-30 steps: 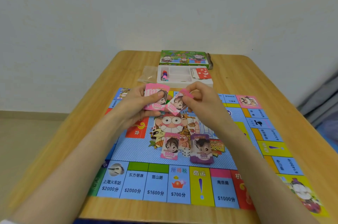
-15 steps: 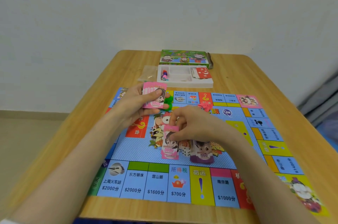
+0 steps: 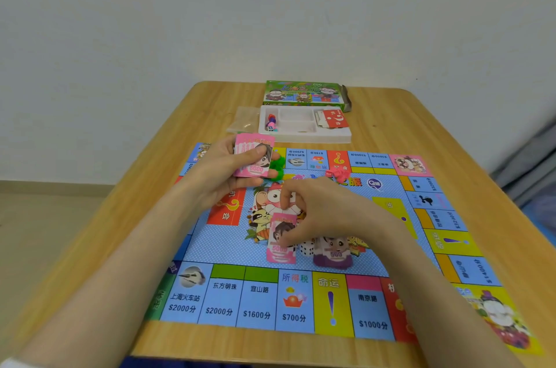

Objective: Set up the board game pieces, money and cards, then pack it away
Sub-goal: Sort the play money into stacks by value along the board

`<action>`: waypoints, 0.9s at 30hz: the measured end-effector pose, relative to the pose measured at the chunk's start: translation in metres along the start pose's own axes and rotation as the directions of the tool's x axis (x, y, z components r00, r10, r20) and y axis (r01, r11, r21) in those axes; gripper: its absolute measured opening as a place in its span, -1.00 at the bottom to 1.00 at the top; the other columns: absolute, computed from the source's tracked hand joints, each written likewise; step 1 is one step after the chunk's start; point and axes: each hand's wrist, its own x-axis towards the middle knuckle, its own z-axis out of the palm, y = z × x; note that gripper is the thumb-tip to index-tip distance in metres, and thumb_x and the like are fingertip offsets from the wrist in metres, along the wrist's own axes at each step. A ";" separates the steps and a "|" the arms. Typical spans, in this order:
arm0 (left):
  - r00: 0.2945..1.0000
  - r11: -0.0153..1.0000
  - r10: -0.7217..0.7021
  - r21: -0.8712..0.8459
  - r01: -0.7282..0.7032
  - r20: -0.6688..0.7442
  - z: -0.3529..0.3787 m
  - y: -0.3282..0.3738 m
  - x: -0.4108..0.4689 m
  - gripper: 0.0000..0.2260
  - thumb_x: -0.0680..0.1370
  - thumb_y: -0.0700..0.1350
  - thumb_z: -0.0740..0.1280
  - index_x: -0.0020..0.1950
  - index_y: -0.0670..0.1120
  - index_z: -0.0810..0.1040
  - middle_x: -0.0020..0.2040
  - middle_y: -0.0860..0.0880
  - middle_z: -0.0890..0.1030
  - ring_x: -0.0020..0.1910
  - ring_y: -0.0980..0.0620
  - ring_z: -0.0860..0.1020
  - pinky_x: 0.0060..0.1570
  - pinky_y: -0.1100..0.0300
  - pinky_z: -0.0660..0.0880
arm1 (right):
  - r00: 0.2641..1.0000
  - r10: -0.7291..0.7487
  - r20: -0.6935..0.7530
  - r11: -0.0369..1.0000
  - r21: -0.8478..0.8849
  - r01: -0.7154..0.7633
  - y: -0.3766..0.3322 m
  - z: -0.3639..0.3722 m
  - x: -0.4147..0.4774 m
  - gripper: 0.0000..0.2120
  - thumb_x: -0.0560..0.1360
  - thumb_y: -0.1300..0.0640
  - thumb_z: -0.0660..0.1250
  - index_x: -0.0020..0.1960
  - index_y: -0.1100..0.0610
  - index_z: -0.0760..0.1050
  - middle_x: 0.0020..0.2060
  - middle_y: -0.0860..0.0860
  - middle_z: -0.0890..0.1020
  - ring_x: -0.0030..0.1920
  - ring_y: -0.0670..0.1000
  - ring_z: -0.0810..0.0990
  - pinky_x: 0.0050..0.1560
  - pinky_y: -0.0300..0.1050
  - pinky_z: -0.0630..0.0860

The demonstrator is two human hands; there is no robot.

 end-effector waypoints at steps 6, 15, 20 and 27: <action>1.000 1.000 0.003 -0.001 -0.003 -0.001 0.000 0.000 0.000 -0.89 0.54 -0.24 0.29 0.04 -0.11 0.51 -0.18 -0.01 0.71 -0.31 0.04 0.68 -0.50 0.33 0.54 | 0.986 -0.131 0.102 0.991 -0.017 0.133 -0.006 0.002 -0.003 -0.40 0.29 -0.09 0.53 0.22 -0.07 0.33 0.06 -0.12 0.31 0.09 -0.11 0.31 0.10 -0.19 0.35; 1.000 1.000 -0.001 -0.003 0.001 -0.012 -0.001 0.000 0.000 -0.86 0.53 -0.24 0.30 0.08 -0.12 0.51 -0.19 -0.02 0.71 -0.31 0.03 0.68 -0.50 0.32 0.54 | 0.979 -0.159 0.128 0.984 -0.061 0.168 -0.008 0.008 -0.002 -0.49 0.37 0.01 0.48 0.23 -0.04 0.34 0.10 -0.07 0.35 0.09 -0.07 0.34 0.15 -0.09 0.39; 1.000 1.000 -0.003 -0.004 0.003 0.002 -0.002 0.000 0.000 -0.86 0.52 -0.23 0.31 0.07 -0.12 0.52 -0.18 -0.02 0.71 -0.31 0.03 0.68 -0.51 0.33 0.53 | 0.983 -0.144 0.110 0.989 -0.010 0.146 -0.007 0.005 -0.003 -0.55 0.37 -0.08 0.47 0.16 -0.05 0.38 0.06 -0.10 0.37 0.00 -0.14 0.37 0.05 -0.19 0.39; 0.994 0.994 -0.027 0.108 0.015 0.108 0.005 -0.003 -0.002 -0.77 0.35 -0.22 0.40 0.00 -0.14 0.54 -0.26 -0.02 0.68 -0.38 0.02 0.66 -0.42 0.20 0.61 | 0.901 0.139 -0.410 0.914 0.403 0.042 -0.001 -0.001 0.007 -0.68 0.49 -0.11 0.31 -0.16 0.16 0.45 -0.37 -0.06 0.49 -0.39 -0.14 0.37 -0.35 -0.29 0.30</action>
